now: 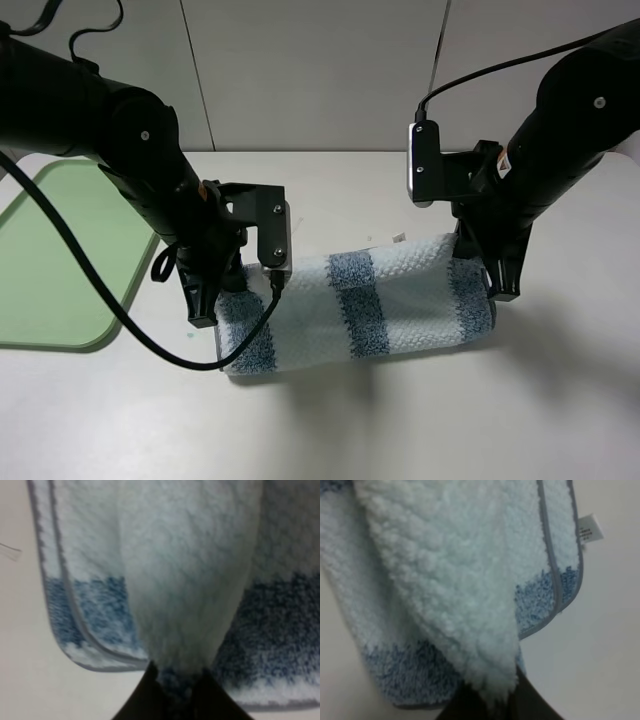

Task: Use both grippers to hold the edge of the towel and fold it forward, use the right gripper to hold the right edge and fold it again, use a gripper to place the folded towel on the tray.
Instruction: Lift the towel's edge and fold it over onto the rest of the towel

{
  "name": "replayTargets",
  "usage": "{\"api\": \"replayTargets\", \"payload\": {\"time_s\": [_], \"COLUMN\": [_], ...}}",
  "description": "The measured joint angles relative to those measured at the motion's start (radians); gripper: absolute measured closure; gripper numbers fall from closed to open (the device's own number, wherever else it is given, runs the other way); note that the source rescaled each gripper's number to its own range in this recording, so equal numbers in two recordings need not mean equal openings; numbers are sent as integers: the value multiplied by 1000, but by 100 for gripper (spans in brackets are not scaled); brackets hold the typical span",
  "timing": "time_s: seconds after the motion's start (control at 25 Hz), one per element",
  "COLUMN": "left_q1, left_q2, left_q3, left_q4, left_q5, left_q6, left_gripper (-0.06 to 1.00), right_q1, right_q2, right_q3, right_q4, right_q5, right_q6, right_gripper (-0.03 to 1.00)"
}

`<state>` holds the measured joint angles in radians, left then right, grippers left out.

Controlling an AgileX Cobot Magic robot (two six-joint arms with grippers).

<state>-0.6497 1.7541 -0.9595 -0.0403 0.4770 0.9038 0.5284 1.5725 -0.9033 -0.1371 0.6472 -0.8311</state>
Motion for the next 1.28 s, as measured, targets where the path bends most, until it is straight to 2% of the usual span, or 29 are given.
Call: {"api": "replayTargets", "payload": {"time_s": [0.28, 0.36, 0.4, 0.44, 0.52, 0.56, 0.64, 0.76, 1.0, 1.16, 1.28], "left_q1": [0, 0, 0, 0, 0, 0, 0, 0, 0, 0, 0], "left_q2": [1, 1, 1, 1, 1, 1, 1, 2, 2, -21, -96], "left_q3": [2, 2, 2, 2, 3, 7, 22, 44, 50, 50, 50], "left_q4": [10, 10, 10, 10, 10, 10, 10, 10, 10, 10, 10], "left_q5": [-68, -69, -69, -69, -77, -98, -143, -201, -218, -170, -103], "left_q6": [0, 0, -5, -17, -73, -104, -141, -153, -159, -167, -211], "left_gripper": [93, 86, 77, 62, 28, 15, 3, -3, -5, -5, -5], "right_q1": [0, 0, 0, 0, 0, 0, 0, 0, 0, 0, 0], "right_q2": [5, 5, 5, 5, 5, 5, 5, 5, 5, 5, 4], "right_q3": [-7, -7, -7, -7, -7, -7, -7, -7, -7, -7, -7], "right_q4": [-10, -10, -10, -10, -25, -49, -103, -158, -170, -171, -170], "right_q5": [-34, -53, -54, -49, -39, -39, -43, -46, -46, -46, -43], "right_q6": [0, 1, 12, 33, 99, 138, 199, 249, 259, 259, 281], "right_gripper": [97, 95, 90, 77, 32, 19, 5, -2, -3, -3, -3]}}
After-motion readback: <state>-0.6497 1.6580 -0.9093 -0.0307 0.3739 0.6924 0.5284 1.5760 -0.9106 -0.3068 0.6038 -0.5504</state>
